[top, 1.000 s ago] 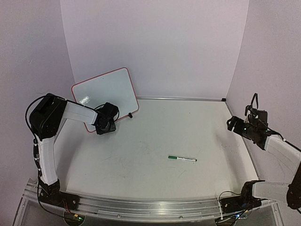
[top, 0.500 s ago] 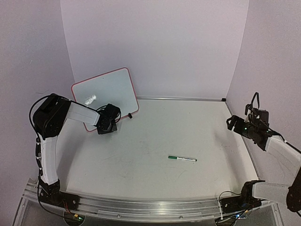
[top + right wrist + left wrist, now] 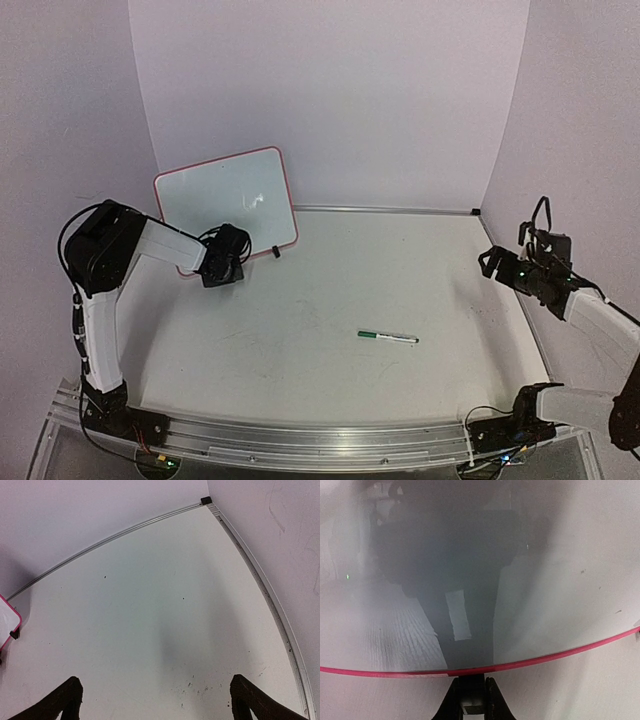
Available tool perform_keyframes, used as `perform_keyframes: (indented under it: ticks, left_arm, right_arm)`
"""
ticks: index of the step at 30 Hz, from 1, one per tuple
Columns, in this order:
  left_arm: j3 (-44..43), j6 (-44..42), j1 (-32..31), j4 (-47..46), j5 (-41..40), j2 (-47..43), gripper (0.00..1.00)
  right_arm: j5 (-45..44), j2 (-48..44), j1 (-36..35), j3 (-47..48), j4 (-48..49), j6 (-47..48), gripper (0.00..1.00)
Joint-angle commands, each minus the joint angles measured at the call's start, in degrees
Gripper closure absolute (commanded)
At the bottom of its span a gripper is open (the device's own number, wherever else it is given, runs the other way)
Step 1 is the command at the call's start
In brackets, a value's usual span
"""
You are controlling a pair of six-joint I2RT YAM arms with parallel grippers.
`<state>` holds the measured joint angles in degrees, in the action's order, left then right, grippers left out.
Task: Write a sentence on the whiteboard
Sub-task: Move the whiteboard stand to the center of the board.
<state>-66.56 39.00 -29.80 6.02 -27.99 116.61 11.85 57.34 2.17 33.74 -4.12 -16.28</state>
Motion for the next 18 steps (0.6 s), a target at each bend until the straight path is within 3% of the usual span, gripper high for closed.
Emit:
perform_keyframes:
  ticks: [1, 18]
  left_arm:
    - [2.59, -2.25, -0.60, 0.45, 2.64, -4.47, 1.00]
    - [7.23, -7.51, -6.46, 1.64, 11.64, -10.78, 1.00]
  right_arm:
    - [2.33, -0.55, -0.33, 1.68, -0.50, 0.69, 0.02]
    - [4.66, 0.84, -5.53, 4.15, -5.98, 2.25, 0.02]
